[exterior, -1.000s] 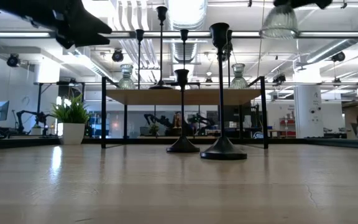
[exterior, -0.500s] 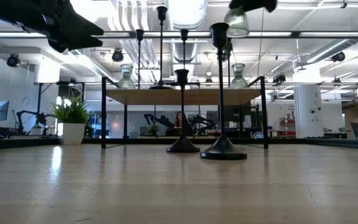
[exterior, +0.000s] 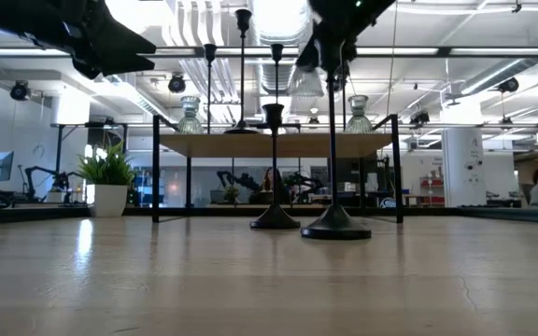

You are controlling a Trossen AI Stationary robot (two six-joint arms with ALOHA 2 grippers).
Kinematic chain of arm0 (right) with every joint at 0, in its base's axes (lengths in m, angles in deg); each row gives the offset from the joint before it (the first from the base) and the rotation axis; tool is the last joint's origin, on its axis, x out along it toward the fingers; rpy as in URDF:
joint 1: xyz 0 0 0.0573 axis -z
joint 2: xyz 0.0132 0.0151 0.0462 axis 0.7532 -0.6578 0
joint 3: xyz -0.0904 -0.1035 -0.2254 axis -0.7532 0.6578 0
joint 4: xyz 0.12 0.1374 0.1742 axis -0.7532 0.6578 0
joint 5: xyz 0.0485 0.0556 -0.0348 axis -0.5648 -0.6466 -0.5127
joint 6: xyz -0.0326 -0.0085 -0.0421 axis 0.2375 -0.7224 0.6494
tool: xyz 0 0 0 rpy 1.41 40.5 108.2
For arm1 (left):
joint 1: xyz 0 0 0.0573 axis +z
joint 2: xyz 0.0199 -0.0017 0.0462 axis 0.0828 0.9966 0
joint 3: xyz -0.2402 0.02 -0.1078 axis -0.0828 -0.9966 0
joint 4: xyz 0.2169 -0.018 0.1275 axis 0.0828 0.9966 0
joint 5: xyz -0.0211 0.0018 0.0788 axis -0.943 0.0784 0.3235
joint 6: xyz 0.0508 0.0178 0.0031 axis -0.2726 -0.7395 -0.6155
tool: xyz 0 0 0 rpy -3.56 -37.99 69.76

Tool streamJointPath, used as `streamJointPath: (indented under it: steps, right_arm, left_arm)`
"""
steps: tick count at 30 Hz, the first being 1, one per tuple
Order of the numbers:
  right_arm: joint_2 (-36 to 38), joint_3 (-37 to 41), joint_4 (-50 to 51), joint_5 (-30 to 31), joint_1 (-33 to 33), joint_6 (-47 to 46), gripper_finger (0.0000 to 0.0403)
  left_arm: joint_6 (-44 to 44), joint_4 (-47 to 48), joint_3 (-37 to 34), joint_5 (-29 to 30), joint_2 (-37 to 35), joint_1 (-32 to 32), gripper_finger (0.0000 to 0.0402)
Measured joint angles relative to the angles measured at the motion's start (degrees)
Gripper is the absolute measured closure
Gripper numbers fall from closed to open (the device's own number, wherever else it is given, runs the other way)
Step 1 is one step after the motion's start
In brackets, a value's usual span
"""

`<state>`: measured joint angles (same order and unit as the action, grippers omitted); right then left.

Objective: Pick & Place candle stick holders
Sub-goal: Put the green candle holder on the shelf

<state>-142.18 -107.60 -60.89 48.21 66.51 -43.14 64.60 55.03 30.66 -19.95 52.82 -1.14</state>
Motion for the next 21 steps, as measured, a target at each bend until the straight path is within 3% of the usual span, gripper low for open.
streamJointPath:
  steps: [13,21]
  right_arm:
    - [-8.9,0.3,-7.9,-3.3,2.4,7.3,0.0282]
    - [-10.4,0.6,-7.7,-5.2,4.8,6.6,0.0282]
  left_arm:
    - [-0.1,0.2,0.0,0.0,0.0,0.0,0.0101]
    - [-0.1,0.5,0.0,0.0,0.0,0.0,0.0101]
